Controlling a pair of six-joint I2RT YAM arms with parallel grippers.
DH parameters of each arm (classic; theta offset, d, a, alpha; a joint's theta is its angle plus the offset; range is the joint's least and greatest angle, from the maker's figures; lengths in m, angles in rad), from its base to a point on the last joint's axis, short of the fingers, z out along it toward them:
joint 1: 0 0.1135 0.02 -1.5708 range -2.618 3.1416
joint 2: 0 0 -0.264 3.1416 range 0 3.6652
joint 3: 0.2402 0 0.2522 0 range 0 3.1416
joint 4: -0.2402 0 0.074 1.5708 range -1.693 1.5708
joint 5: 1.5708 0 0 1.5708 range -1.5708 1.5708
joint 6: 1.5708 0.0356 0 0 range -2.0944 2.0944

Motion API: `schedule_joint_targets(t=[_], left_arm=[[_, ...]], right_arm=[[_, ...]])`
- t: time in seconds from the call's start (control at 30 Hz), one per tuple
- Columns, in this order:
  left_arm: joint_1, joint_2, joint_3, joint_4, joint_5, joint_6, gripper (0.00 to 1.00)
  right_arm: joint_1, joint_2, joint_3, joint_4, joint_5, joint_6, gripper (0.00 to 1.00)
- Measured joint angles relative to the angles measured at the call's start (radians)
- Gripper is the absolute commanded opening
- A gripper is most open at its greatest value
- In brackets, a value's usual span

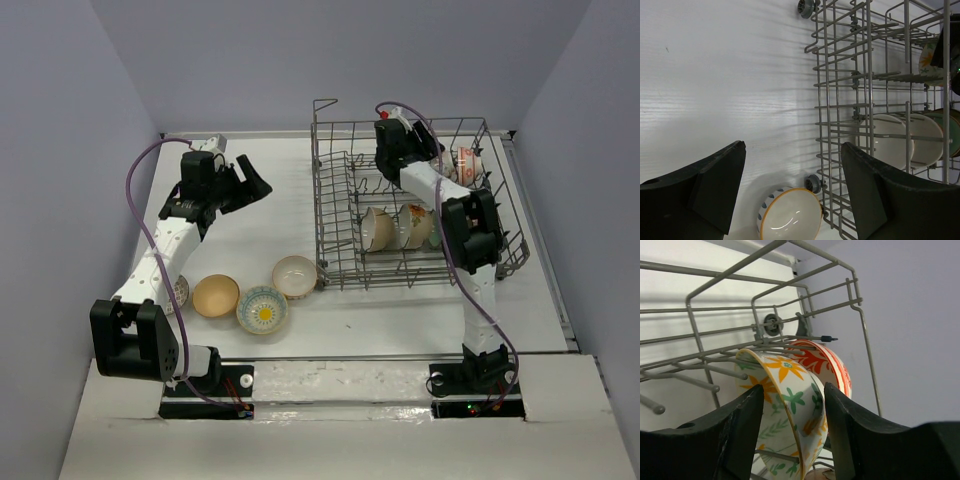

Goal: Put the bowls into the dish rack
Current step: Insert the bowl into the dish rack.

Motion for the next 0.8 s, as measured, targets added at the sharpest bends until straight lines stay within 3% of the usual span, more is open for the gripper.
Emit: schedule_joint_targets(t=[0.3,0.53,0.8], left_arm=[[0.0,0.0,0.0,0.002,0.0,-0.002,0.86],[0.0,0.0,0.0,0.002,0.0,-0.003,0.86],[0.0,0.0,0.0,0.002,0.0,-0.003,0.86]], right_arm=[[-0.012,-0.078,0.043,-0.248,-0.159,0.251,0.59],[-0.061,-0.084,0.069,-0.357,-0.207,0.347,0.39],[-0.078,-0.084,0.096,-0.427,-0.237,0.37,0.32]])
